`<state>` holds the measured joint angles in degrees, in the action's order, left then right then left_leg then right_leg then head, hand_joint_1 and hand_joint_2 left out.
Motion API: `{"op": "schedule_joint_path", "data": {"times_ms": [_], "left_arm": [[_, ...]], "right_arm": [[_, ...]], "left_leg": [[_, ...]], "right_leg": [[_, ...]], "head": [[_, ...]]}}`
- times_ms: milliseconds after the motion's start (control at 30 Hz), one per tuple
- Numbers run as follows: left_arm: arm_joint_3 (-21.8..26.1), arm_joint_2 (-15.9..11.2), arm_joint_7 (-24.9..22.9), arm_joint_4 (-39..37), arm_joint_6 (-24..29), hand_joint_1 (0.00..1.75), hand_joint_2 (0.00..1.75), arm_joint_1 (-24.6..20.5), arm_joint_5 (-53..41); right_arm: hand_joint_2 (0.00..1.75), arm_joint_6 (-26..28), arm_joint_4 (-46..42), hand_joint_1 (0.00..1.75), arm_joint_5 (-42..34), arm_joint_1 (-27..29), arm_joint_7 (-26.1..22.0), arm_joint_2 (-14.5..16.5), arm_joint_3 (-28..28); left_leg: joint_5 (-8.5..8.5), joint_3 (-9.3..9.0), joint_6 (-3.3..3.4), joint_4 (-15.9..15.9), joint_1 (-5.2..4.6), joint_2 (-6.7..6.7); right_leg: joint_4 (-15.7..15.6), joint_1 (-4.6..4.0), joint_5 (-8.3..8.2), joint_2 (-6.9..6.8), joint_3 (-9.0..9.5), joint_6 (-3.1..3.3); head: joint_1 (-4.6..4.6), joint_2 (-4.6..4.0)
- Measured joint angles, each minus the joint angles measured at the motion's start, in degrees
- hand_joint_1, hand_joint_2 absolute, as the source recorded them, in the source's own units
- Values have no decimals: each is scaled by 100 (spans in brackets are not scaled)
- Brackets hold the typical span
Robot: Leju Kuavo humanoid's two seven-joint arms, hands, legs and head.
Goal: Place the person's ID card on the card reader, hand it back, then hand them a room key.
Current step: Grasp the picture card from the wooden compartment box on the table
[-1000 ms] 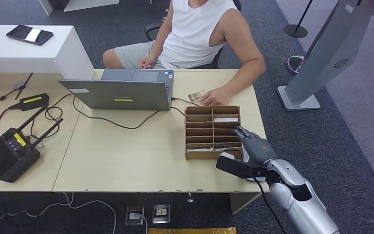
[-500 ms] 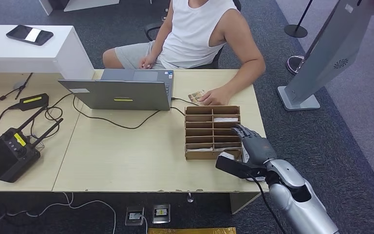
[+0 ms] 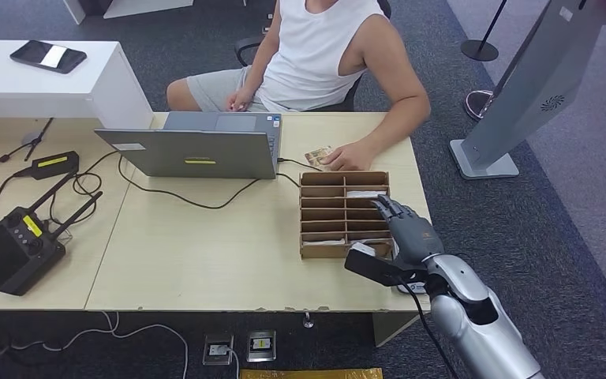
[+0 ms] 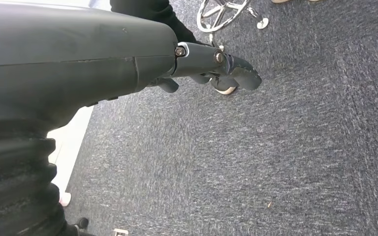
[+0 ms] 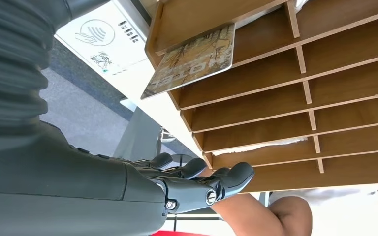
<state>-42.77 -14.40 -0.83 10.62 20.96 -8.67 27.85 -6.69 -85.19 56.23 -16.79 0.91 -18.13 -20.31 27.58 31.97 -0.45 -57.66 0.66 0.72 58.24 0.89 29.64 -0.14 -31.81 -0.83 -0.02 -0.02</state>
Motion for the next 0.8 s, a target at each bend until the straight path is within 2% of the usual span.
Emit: {"op": "schedule_joint_path", "data": {"times_ms": [33,67,800], "left_arm": [[-1,0,0,0,0,0,175,0,0],[-2,0,0,0,0,0,175,0,0],[-14,-2,63,0,-9,0,175,0,-66]], "right_arm": [[175,-1,13,139,1,-4,-3,5,0],[175,-3,29,175,1,-10,-10,11,-1],[175,-129,292,175,-171,-62,124,24,-81]], "left_leg": [[0,0,0,0,0,0],[0,0,0,0,0,0],[0,-1,0,0,0,0]], "right_leg": [[0,0,0,0,0,0],[0,0,0,0,0,0],[0,0,0,0,-1,0]], "head": [[0,0],[-1,0],[-1,0]]}}
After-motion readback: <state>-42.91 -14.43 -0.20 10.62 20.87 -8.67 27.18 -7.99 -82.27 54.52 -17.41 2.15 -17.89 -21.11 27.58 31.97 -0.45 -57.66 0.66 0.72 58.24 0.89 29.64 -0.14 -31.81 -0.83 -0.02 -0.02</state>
